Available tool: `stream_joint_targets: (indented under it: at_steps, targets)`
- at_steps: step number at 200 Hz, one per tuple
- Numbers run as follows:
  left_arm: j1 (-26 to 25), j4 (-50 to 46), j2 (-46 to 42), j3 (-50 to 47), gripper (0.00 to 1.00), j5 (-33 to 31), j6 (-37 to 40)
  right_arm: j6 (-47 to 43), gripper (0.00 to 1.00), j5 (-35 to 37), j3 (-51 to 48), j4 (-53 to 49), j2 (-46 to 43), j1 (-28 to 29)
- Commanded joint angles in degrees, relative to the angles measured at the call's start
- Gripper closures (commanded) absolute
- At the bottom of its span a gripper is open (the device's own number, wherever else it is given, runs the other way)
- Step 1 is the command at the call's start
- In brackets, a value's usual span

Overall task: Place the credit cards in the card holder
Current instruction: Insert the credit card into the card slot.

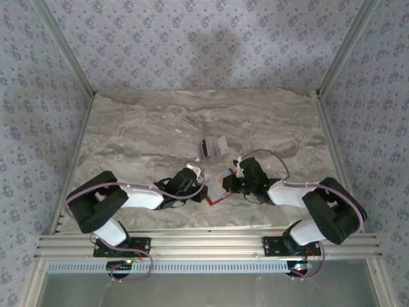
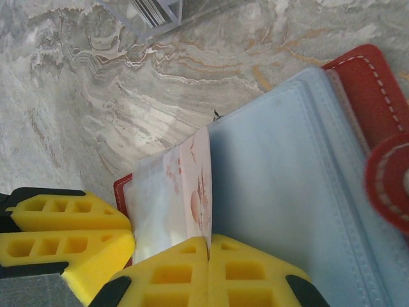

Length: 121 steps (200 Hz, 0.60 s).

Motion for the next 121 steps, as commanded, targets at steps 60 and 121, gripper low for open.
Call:
stream_joint_targets:
  at_steps: [60,121]
  targets:
    - [-0.45,-6.5,3.75,-0.71,0.84,-1.68,0.52,-1.74,1.0,2.33,-0.04,-6.06,3.16,0.57]
    - [-0.43,-6.38,5.87,0.57,0.84,-1.55,0.52,-2.21,1.0,3.21,0.8,-4.45,6.75,3.2]
